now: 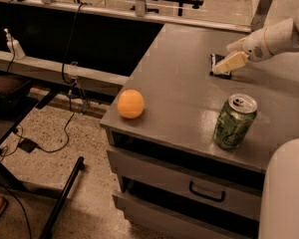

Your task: Move rxbar blueberry near orange

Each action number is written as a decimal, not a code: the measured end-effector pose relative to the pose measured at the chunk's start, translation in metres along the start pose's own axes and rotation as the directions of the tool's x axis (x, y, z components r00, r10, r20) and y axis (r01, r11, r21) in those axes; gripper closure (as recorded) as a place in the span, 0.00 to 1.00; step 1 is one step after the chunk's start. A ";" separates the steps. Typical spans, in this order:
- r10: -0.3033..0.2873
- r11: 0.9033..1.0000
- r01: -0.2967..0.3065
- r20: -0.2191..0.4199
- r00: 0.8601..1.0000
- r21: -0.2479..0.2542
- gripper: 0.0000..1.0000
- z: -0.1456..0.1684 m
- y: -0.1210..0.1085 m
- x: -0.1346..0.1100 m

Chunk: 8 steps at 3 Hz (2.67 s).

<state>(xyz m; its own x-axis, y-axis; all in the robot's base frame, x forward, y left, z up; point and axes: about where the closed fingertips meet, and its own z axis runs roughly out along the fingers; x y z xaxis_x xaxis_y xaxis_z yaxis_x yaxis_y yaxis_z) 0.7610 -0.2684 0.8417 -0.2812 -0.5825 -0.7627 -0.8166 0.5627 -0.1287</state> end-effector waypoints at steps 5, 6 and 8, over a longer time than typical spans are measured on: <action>-0.095 0.986 0.113 0.136 0.986 -0.126 1.00 -0.008 0.043 -0.059; -0.139 0.969 0.171 0.176 0.975 -0.178 1.00 -0.003 0.067 -0.082; -0.164 0.938 0.212 0.186 0.969 -0.273 1.00 0.010 0.124 -0.080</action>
Offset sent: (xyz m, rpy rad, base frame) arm -0.0049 -0.0137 0.0122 -0.0253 -0.0152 -0.0139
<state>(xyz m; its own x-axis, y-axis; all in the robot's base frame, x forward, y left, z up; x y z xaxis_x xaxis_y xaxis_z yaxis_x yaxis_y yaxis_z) 0.6876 -0.1460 0.8808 -0.0442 -0.5472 -0.8358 -0.9635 0.2446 -0.1092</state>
